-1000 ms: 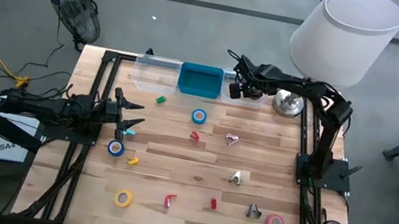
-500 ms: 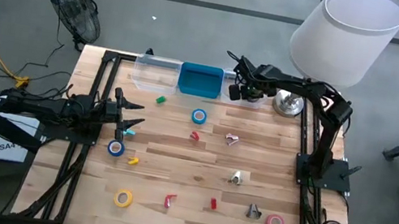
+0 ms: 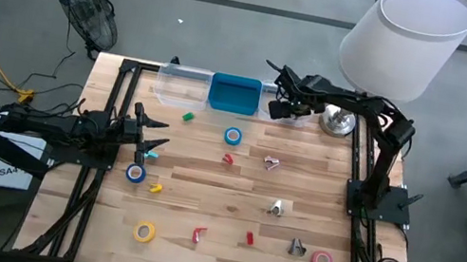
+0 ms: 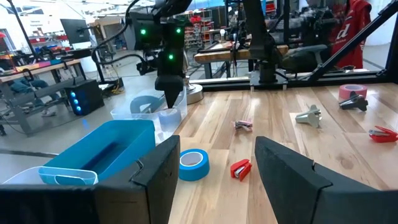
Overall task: Pick and place Stapler, Stapler remover, tape
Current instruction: Put the pink tape into the right transparent bin
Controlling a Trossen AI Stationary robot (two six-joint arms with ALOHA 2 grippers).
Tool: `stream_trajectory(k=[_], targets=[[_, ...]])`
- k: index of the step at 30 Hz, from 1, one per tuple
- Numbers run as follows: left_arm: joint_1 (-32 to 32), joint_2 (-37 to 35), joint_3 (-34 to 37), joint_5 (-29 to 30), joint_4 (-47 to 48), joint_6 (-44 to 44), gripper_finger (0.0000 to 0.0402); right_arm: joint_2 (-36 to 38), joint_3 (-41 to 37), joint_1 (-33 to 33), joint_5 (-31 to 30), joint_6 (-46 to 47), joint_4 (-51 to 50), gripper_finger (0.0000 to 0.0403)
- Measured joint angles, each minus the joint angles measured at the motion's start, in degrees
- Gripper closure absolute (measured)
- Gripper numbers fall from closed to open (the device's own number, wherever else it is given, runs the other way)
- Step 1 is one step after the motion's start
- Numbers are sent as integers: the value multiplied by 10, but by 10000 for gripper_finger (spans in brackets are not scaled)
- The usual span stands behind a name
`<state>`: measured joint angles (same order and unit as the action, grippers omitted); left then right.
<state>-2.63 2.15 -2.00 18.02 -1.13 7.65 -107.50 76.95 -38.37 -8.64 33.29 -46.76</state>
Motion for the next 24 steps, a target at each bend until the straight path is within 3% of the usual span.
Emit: stream_trajectory(k=[7,15,24], targets=[[0,0,0,0,0,0,197,34,0,6,19,-27,12,254],[0,0,0,0,0,0,197,79,0,41,94,-36,-8,257],[0,0,0,0,0,0,197,107,0,128,147,-33,-159,262]])
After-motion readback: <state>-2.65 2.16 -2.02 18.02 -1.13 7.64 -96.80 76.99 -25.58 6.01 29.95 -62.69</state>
